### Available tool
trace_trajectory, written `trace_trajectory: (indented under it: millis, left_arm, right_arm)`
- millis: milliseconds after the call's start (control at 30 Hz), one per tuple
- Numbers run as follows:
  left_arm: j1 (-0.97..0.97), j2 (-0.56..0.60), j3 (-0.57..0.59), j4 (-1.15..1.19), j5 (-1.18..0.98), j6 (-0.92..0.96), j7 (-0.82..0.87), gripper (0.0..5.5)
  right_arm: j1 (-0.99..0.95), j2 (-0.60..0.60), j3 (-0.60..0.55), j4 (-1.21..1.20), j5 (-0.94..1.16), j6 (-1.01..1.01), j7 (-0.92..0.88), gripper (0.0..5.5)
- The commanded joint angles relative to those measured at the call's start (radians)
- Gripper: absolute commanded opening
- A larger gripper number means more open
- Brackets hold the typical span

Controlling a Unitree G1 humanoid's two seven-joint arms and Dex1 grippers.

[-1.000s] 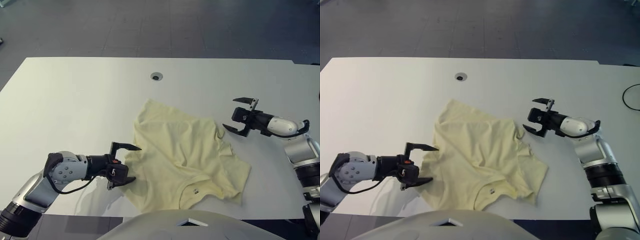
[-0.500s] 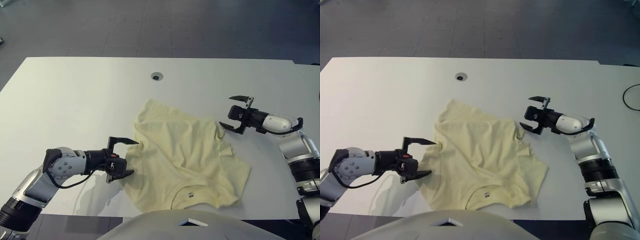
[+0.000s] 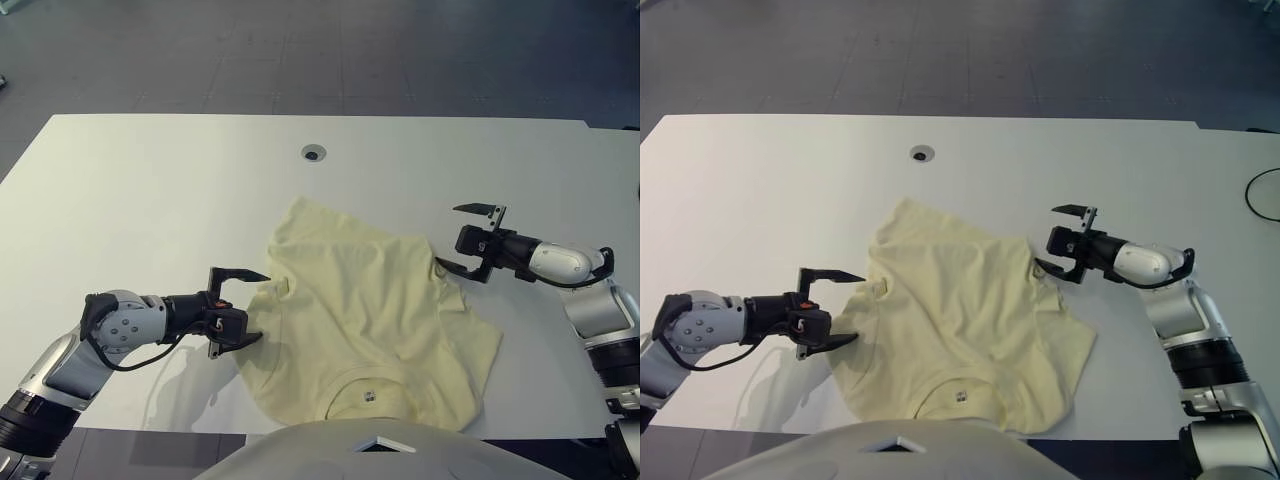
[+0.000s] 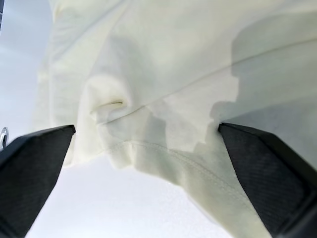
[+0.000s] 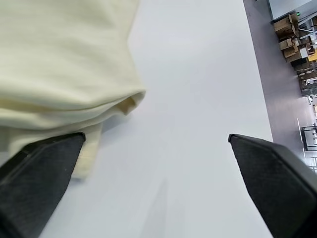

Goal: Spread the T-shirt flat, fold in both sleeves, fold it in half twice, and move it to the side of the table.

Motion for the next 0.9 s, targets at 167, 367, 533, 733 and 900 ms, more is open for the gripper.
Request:
trace_trajectory:
  millis: [167,367,533,733,900]
  left_arm:
    - [0.021,0.027,-0.007,-0.002,0.035,0.045,-0.025,5.40]
    - [0.035,0.020,-0.015,-0.009,0.041,0.042,-0.018,5.40]
    - [0.029,0.010,-0.028,-0.005,0.046,0.039,-0.018,5.40]
    - [0.019,0.006,-0.044,0.009,0.048,0.031,-0.017,5.40]
    - [-0.019,-0.003,-0.055,0.035,0.057,0.020,-0.013,5.40]
  right_arm:
    - [-0.017,-0.029,0.020,0.064,-0.062,0.011,-0.003,5.38]
    - [-0.199,0.022,0.089,0.293,-0.129,-0.048,-0.042,5.38]
    - [-0.465,0.162,0.185,0.614,-0.204,-0.157,-0.117,5.38]
    - [-0.748,0.345,0.284,1.044,-0.316,-0.287,-0.306,5.38]
    - [-0.838,0.409,0.376,1.212,-0.430,-0.277,-0.452,5.38]
